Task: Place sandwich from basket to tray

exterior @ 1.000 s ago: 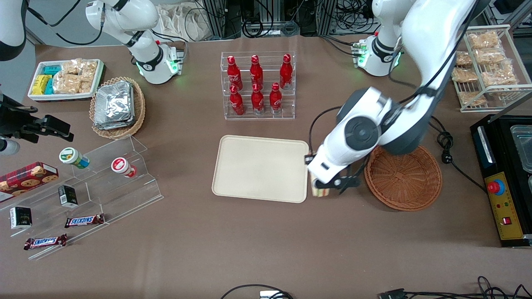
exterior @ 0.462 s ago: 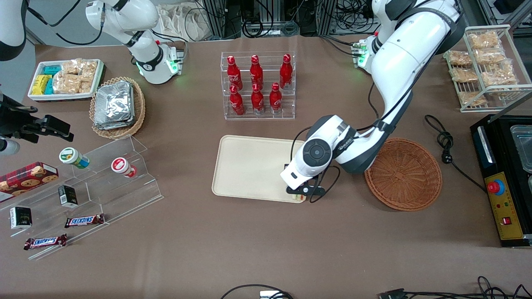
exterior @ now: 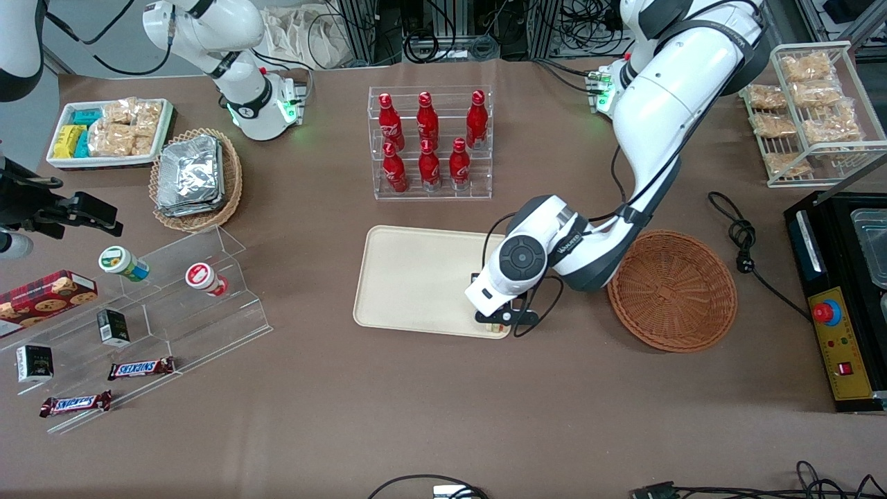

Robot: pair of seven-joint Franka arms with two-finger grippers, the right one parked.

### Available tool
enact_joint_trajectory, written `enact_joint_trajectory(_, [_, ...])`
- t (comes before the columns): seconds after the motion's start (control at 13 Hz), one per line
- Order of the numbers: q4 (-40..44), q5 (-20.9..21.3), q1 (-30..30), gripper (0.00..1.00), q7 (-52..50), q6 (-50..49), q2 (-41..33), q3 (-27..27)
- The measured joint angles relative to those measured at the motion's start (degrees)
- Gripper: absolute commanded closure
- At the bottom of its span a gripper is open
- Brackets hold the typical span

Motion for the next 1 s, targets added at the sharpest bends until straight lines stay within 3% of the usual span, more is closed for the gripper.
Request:
enact_joint_trajectory(0.15, [-0.05, 0.0, -0.39, 0.71, -2.14, 0.0, 0.07, 0.0])
enact_joint_trajectory(0.23, [-0.15, -0.01, -0.45, 0.4, -2.89, 0.0, 0.12, -0.01])
enact_joint_trajectory(0.31, [-0.18, -0.01, -0.47, 0.0, -3.62, 0.0, 0.15, -0.02])
enact_joint_trajectory(1.0, [1.28, 0.0, 0.22, 0.0, -5.25, -2.6, -4.52, -0.1])
